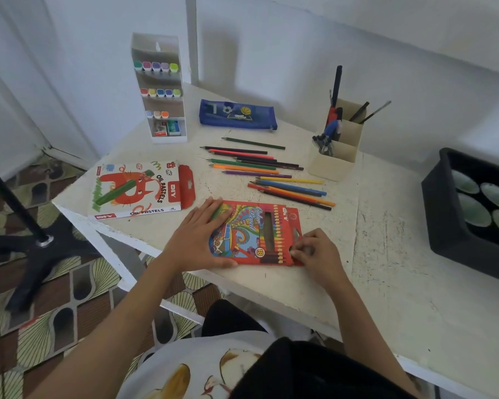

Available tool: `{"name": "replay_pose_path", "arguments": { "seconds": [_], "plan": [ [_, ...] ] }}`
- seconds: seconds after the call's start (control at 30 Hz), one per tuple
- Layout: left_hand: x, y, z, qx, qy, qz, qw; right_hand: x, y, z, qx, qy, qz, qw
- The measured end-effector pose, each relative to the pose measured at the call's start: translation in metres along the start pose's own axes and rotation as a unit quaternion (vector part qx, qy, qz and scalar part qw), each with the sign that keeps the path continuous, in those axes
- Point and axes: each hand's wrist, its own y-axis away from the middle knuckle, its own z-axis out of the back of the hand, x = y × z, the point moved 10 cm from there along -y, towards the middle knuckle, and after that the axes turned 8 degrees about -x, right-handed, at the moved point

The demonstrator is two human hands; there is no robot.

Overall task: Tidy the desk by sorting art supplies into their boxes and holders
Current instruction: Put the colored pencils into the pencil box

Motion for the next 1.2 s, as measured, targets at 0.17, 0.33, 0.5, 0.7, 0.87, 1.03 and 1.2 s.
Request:
{"name": "replay_pose_path", "arguments": {
  "seconds": [0.17,0.33,0.5,0.7,0.87,1.03,1.2],
  "plan": [
    [0.001,-0.001,0.0,0.001,0.006,0.001,1.0,-0.002,0.0,-0.001,0.045,-0.017,0.026,0.998],
    [0.002,-0.001,-0.001,-0.002,0.009,0.002,1.0,-0.004,-0.001,-0.003,0.039,-0.018,0.028,0.999],
    [0.001,0.0,0.001,-0.017,0.013,0.0,1.0,-0.002,-0.003,0.0,0.04,-0.057,0.012,0.998],
    [0.004,0.001,0.004,-0.022,0.005,0.01,1.0,0.031,-0.036,0.017,0.094,0.028,0.05,0.994],
    [0.003,0.002,0.005,-0.021,0.004,0.011,1.0,0.059,-0.09,0.024,-0.014,0.08,0.103,0.991],
    [0.009,0.004,0.01,-0.029,0.029,0.031,0.999,0.056,-0.111,-0.006,-0.031,0.196,0.108,0.974],
    [0.011,0.003,0.012,-0.033,0.051,0.036,0.997,0.061,-0.105,-0.009,-0.075,0.215,0.145,0.963]
  ]
}}
